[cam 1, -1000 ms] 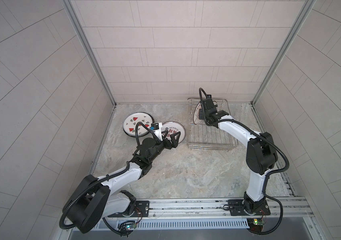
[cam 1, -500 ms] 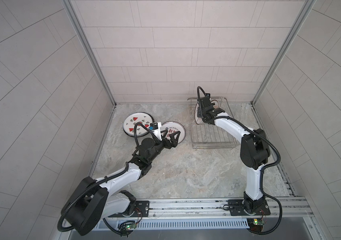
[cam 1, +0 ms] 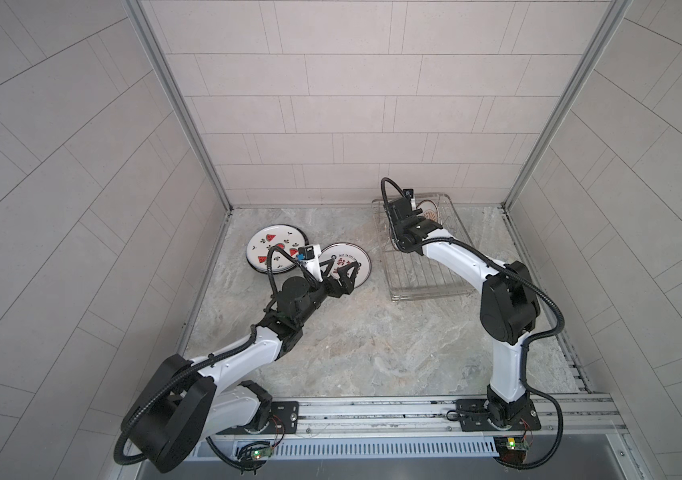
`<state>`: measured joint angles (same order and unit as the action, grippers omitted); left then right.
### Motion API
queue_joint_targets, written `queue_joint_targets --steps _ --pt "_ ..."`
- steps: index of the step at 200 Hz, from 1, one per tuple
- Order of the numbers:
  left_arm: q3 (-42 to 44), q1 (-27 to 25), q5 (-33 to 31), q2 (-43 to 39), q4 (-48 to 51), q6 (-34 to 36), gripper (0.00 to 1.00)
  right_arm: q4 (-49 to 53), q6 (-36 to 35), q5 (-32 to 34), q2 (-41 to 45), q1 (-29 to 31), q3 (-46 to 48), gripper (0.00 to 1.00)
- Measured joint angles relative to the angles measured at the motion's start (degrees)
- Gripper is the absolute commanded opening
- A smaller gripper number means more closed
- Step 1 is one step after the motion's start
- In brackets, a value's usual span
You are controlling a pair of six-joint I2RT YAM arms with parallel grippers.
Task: Unload the plates from the dish rack
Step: 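Close the right gripper and lift the sunburst plate out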
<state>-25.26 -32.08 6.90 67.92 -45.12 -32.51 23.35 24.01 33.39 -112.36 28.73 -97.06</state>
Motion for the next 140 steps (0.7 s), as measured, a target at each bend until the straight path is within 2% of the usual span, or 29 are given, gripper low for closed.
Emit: queue_joint_targets --steps 37,76,111,140 --pt "0.1 0.0 -0.7 -0.1 0.0 0.0 1.00 -0.1 -2.4 4.5 3.7 1.3 0.6 0.02" --pt "0.2 0.0 -1.0 0.3 -0.6 -0.2 1.00 -2.8 -4.6 5.7 12.7 1.3 7.6 0.02" --pt "0.1 0.0 -0.7 2.7 -2.6 -1.0 1.00 -5.2 -5.3 3.7 23.2 1.2 16.4 0.01" --pt "0.2 0.0 -0.5 3.4 -3.1 -1.4 1.00 -7.7 -5.3 -1.0 31.8 0.5 24.0 0.00"
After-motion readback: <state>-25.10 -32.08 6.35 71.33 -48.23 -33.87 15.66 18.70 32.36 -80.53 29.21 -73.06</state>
